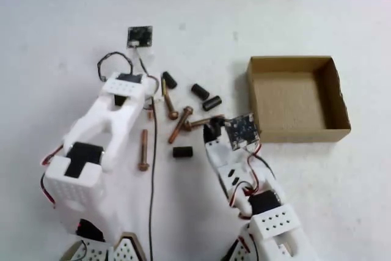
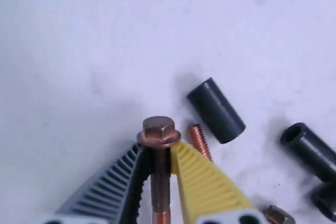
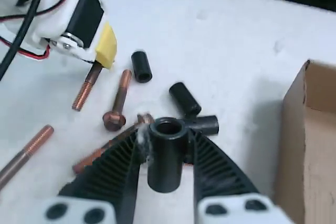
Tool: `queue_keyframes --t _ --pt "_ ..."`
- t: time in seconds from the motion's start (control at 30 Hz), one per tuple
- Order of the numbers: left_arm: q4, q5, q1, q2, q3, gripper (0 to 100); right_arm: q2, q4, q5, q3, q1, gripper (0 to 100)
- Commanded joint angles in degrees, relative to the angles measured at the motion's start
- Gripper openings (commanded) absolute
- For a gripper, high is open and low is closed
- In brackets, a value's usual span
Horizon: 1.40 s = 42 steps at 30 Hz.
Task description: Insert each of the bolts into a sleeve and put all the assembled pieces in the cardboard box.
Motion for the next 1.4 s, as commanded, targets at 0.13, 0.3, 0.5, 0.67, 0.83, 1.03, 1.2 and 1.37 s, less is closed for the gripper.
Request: queue_keyframes --t 0.13,0.3,0.5,0.67,0.83,1.03,1.2,1.37 --pt "-1.4 -0.6 -0.1 -15.3 -0.7 2 -1.1 -5.3 0.4 0.7 -2.2 1.7" --pt "-1.8 -0.7 0.9 -22.5 1.4 2 -1.1 -5.3 0.8 0.7 -7.7 1.7" --pt "-2.5 -4.8 4.5 -37.7 10.2 2 -1.1 -7.9 0.5 0.7 -8.4 1.7" --pt "-11.7 -5.0 8.0 -51.7 21.8 2 -1.1 -12.5 0.4 0.7 -8.4 1.7" --pt "-20.7 -5.0 10.9 -63.6 33.0 2 -1.1 -13.1 0.4 0.7 -8.6 1.7" --pt "-27.6 -5.0 16.0 -74.9 43.3 2 -1.1 -15.7 0.4 0.7 -8.5 1.7" --pt "-30.0 -4.7 18.1 -81.3 48.7 2 -1.1 -17.9 0.4 0.7 -8.6 1.7" --pt "-30.0 -4.7 20.4 -86.0 51.3 2 -1.0 -18.1 0.4 0.7 -8.6 1.7"
